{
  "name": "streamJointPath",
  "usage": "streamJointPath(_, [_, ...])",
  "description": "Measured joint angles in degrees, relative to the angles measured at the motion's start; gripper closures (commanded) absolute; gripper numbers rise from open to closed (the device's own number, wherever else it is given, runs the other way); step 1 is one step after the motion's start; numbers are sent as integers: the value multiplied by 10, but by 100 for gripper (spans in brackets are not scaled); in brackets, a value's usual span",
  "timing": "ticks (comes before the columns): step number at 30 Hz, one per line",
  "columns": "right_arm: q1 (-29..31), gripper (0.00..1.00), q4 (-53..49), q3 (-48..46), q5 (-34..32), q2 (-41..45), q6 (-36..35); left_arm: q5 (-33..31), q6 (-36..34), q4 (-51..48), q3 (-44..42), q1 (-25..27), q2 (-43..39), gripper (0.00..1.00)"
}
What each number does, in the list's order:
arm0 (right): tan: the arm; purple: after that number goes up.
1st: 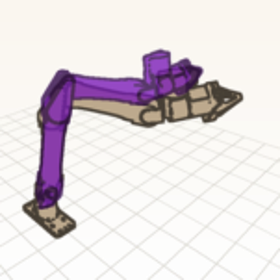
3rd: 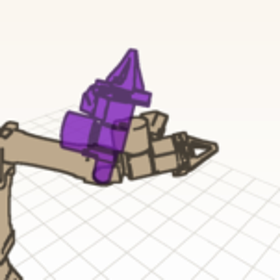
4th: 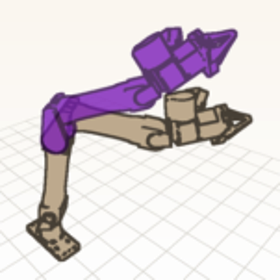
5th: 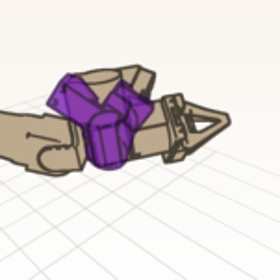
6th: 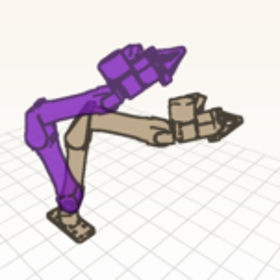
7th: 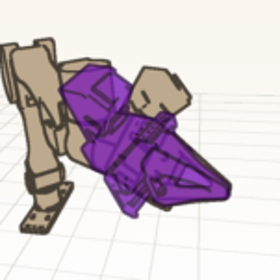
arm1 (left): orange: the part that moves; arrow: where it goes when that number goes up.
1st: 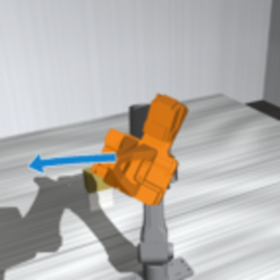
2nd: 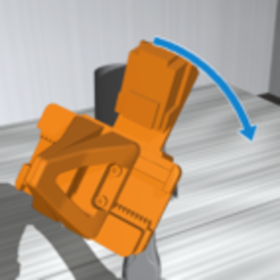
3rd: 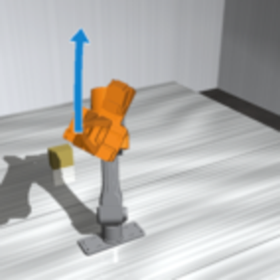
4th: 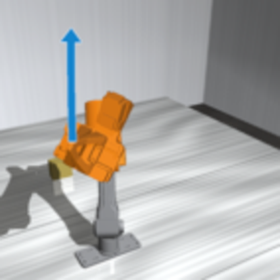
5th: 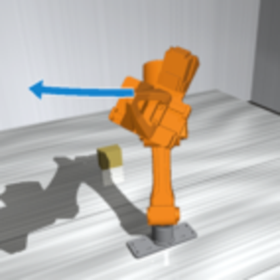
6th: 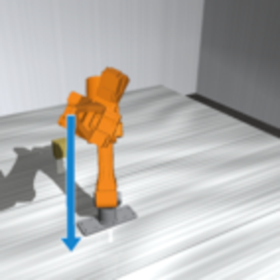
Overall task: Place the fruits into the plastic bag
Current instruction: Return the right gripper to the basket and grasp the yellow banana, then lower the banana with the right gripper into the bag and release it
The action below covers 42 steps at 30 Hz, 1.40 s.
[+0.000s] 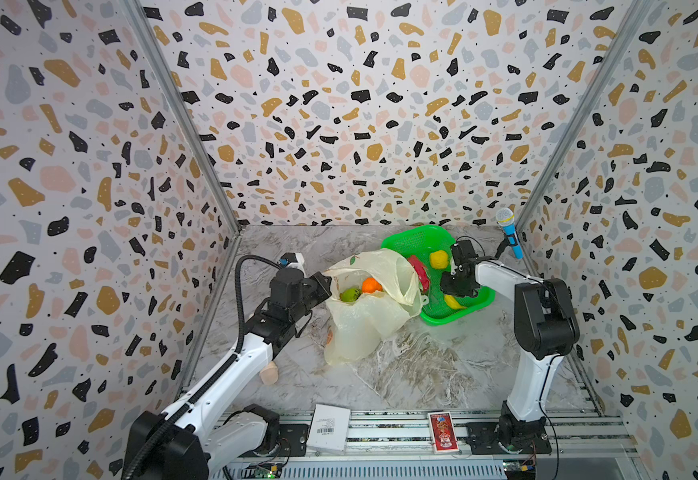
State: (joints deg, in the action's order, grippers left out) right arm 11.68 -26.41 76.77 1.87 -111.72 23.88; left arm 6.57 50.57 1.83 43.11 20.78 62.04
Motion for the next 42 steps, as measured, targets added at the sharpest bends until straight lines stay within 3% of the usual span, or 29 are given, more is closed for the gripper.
streamJointPath(5, [0, 98, 12, -21, -4, 50, 0, 0, 0, 0, 0, 0, 0, 100])
streamJointPath(10, [14, 96, 49, -33, 10, 198, 3, 0, 0, 0, 0, 0, 0, 100])
streamJointPath(13, [61, 95, 99, -26, 31, 290, 3, 0, -1, 0, 0, 0, 0, 100])
streamJointPath(17, [157, 92, 182, -16, 80, 350, 12, 3, -1, 0, 0, 0, 0, 100])
streamJointPath(24, [286, 92, 313, -17, 200, 282, 60, 9, -3, 0, 0, 0, 0, 100])
streamJointPath(32, [358, 85, 309, -20, 232, 180, 60, 10, -3, 0, 0, 0, 0, 100])
streamJointPath(35, [368, 75, 302, -31, 229, 184, 45, 10, -3, 0, 0, 0, 0, 100])
streamJointPath(39, [367, 49, 284, -36, 209, 186, 21, 10, -4, 0, 0, 0, 0, 100])
streamJointPath(42, [363, 42, 270, -36, 192, 186, 8, 10, -4, 0, 0, 0, 0, 100])
